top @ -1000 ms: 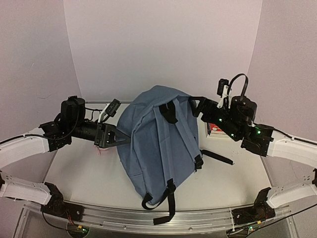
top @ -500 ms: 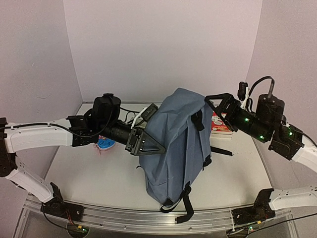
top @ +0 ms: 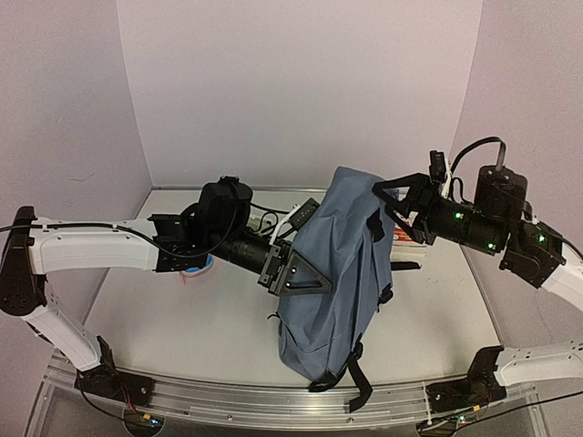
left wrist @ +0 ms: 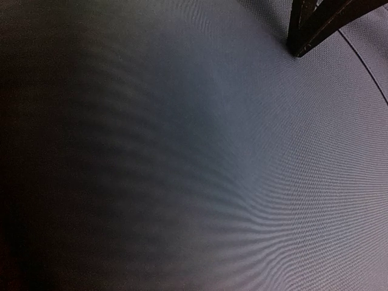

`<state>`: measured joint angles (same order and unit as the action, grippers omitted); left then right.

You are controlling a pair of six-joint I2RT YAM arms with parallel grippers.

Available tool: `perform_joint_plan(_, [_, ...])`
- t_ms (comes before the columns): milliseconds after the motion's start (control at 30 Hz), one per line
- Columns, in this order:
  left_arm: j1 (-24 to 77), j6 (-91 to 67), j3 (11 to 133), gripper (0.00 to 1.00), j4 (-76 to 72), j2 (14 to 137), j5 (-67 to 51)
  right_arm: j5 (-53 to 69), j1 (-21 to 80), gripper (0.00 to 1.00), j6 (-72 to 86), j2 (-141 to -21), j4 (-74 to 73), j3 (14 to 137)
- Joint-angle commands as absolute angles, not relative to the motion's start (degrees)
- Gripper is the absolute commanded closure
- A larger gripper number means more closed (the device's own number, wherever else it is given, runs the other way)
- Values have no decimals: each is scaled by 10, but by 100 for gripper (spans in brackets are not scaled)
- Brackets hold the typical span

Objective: Pack the student bag
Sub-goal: Adjust the student bag at the center of the board.

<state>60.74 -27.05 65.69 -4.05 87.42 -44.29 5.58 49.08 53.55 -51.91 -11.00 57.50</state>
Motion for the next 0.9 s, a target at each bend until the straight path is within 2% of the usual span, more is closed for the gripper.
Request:
perform_joint_plan(0, [611, -262, 685, 0, -36, 878, -423, 78, 494, 34, 533, -533, -102, 599])
perform_joint_plan(233, [611, -247, 681, 0, 13, 848, -380, 7, 494, 76, 537, -518, -108, 558])
perform_joint_plan(433, [610, -243, 673, 0, 94, 796, -262, -73, 483, 99, 494, -517, -155, 542])
perform_joint_plan(667, [580, -266, 661, 0, 175, 739, -190, 24, 471, 100, 395, -576, -153, 619])
perform_joint_plan(867, [432, -306, 589, 0, 194, 665, -212, 168, 472, 100, 341, -657, -146, 751])
